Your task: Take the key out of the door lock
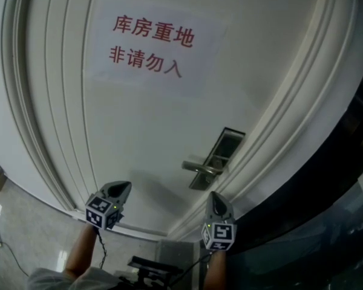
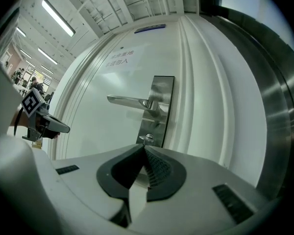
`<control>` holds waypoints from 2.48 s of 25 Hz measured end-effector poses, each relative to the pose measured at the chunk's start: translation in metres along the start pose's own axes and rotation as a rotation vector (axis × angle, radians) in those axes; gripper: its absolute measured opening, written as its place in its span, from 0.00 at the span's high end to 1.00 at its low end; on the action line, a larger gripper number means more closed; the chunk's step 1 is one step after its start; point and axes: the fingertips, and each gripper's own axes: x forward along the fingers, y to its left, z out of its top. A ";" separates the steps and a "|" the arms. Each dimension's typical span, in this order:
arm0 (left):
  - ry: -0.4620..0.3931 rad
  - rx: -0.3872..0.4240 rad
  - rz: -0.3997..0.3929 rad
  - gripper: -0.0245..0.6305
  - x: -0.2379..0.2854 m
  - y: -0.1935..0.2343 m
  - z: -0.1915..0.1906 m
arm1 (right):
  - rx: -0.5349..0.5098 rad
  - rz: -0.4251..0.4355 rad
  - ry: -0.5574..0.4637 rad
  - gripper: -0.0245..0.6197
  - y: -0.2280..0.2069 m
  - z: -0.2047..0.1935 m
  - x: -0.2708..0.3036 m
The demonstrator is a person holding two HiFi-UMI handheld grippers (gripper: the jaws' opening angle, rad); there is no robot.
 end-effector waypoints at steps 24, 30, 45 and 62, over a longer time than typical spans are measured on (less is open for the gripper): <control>0.006 -0.022 0.042 0.96 -0.003 0.019 -0.007 | -0.347 -0.018 0.037 0.85 0.005 0.008 0.026; 0.004 -0.030 0.048 0.96 -0.004 0.024 -0.009 | -0.622 -0.074 0.071 0.84 0.007 0.014 0.031; -0.005 -0.050 0.072 0.96 -0.014 0.033 -0.010 | -0.944 -0.098 0.135 0.80 0.012 0.005 0.049; -0.007 -0.062 0.089 0.96 -0.018 0.033 -0.012 | -1.220 -0.156 0.157 0.85 0.009 0.002 0.056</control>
